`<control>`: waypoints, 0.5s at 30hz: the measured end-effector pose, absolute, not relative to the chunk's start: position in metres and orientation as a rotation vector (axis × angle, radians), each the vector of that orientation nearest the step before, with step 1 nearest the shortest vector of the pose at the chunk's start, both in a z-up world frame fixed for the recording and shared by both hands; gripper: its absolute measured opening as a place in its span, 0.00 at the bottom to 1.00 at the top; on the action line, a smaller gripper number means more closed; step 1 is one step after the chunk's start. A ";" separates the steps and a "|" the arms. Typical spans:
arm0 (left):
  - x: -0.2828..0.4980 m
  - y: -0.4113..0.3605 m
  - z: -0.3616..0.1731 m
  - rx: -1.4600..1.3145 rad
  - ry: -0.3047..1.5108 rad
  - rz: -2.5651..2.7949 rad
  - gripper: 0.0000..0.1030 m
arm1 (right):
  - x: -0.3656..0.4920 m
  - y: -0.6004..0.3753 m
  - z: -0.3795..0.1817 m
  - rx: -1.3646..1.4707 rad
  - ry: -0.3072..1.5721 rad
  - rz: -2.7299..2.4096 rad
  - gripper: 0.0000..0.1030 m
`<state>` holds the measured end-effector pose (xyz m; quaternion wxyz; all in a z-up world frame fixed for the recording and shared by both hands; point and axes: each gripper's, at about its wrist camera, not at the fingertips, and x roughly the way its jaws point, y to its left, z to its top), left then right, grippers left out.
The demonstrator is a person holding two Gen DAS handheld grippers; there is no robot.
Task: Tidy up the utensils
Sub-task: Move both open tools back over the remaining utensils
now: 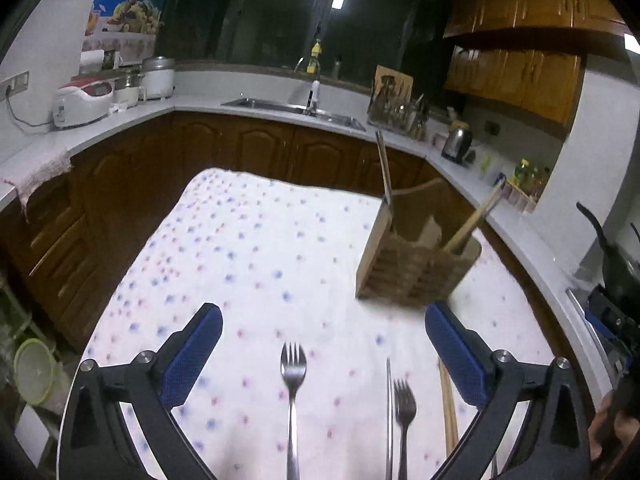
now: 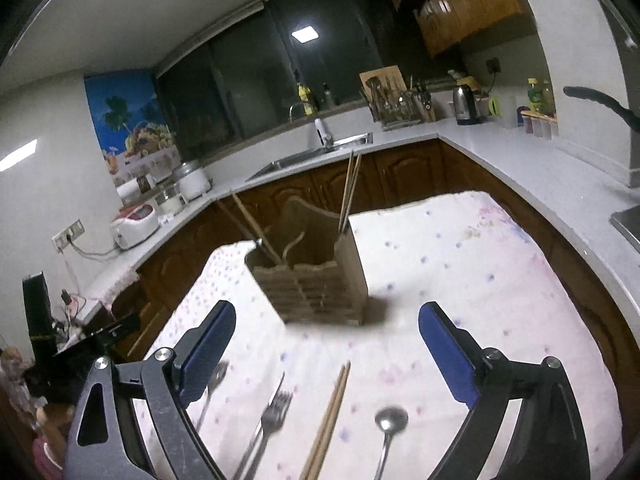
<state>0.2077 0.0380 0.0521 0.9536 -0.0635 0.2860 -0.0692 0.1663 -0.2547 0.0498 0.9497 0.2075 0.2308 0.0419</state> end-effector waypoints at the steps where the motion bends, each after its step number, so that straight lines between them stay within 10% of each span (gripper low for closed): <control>1: 0.207 0.039 0.053 -0.129 0.589 -0.137 0.99 | 0.162 -0.252 0.047 0.419 0.477 0.084 0.91; 15: 0.202 0.029 0.039 -0.076 0.696 -0.131 0.99 | 0.143 -0.244 -0.002 0.438 0.607 0.043 0.91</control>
